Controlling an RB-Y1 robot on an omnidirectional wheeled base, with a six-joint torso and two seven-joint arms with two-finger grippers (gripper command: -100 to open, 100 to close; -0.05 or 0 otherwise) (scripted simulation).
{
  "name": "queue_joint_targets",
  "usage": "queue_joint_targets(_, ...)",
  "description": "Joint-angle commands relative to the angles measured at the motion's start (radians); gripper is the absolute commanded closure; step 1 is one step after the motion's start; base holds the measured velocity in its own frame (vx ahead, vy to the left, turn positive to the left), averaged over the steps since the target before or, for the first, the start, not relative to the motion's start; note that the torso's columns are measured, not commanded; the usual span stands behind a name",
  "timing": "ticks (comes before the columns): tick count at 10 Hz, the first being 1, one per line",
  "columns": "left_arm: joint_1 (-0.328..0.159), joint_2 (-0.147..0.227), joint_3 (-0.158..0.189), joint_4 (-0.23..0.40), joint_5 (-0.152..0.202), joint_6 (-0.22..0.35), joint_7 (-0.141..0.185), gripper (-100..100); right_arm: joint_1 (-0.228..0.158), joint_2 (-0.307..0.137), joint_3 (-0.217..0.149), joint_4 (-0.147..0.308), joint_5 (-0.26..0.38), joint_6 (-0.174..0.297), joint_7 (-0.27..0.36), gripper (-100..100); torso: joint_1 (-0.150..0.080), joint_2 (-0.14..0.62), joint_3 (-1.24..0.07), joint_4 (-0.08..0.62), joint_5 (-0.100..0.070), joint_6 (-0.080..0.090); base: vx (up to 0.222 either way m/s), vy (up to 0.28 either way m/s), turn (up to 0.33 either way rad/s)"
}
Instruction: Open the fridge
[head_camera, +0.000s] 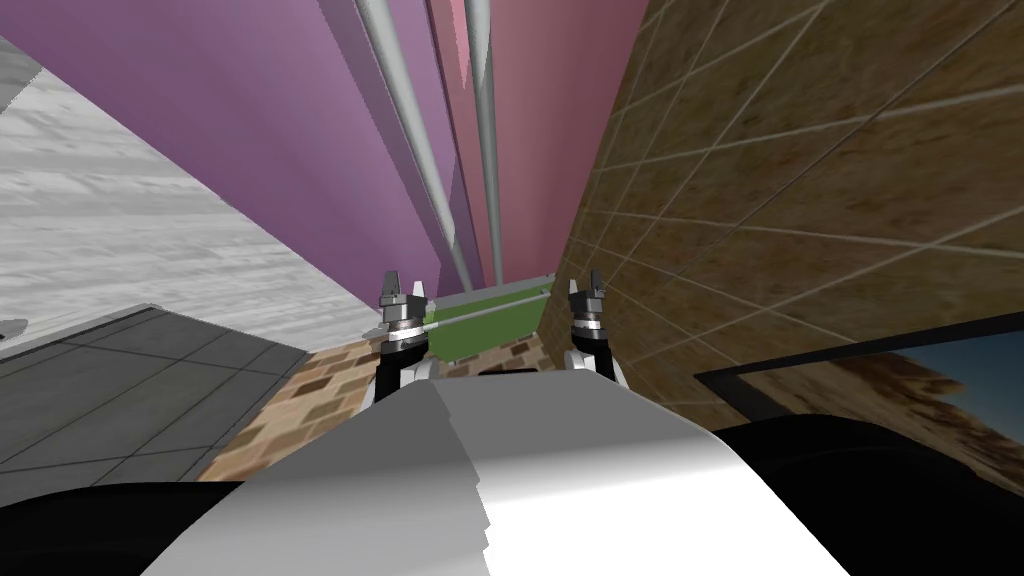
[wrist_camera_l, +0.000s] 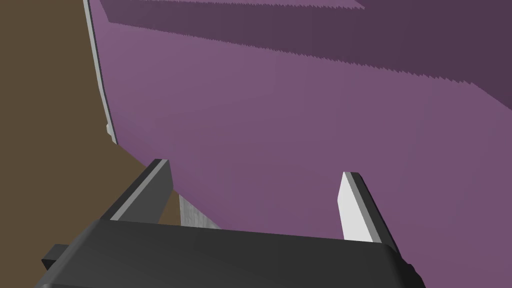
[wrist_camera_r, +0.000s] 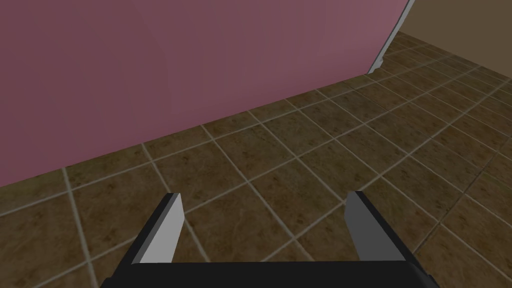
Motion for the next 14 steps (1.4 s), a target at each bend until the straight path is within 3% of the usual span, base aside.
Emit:
queue_joint_targets(1,0.0,0.0,0.0,0.0,0.0,0.0,0.0,0,0.0,0.0,0.0,0.0,0.0,0.0,0.0,0,0.0,0.074,-0.147,0.074,0.0,0.0,0.0,0.0,0.0)
queue_joint_targets(4,0.0,0.0,0.0,0.0,0.0,0.0,0.0,0,0.0,0.0,0.0,0.0,0.0,0.0,0.0,0,0.0,0.296,-0.59,0.295,0.0,0.0,0.0,0.0,0.0)
queue_joint_targets(5,-0.002,0.039,0.0,0.012,0.0,-0.008,-0.001,-100,0.0,0.0,0.0,0.0,0.0,0.0,0.0,0,0.0,0.369,-0.738,0.369,0.0,0.0,0.011,-0.006,0.011)
queue_joint_targets(6,-0.005,0.065,0.0,0.024,0.0,-0.016,-0.001,-100,0.0,0.0,0.0,0.0,0.0,0.0,0.0,0,0.0,0.403,-0.807,0.402,0.0,0.0,0.018,-0.013,0.018)
queue_joint_targets(9,-0.015,0.135,0.001,0.079,0.001,-0.051,-0.003,-100,0.0,0.0,0.0,0.0,0.0,0.0,0.0,0,0.0,0.415,-0.832,0.415,0.0,0.0,0.028,-0.021,0.022)
queue_joint_targets(14,-0.041,0.199,0.004,0.211,0.004,-0.137,-0.009,-100,0.0,0.0,0.0,0.0,0.0,0.0,0.0,0,0.0,0.415,-0.832,0.416,0.0,0.0,0.04,-0.033,0.036)
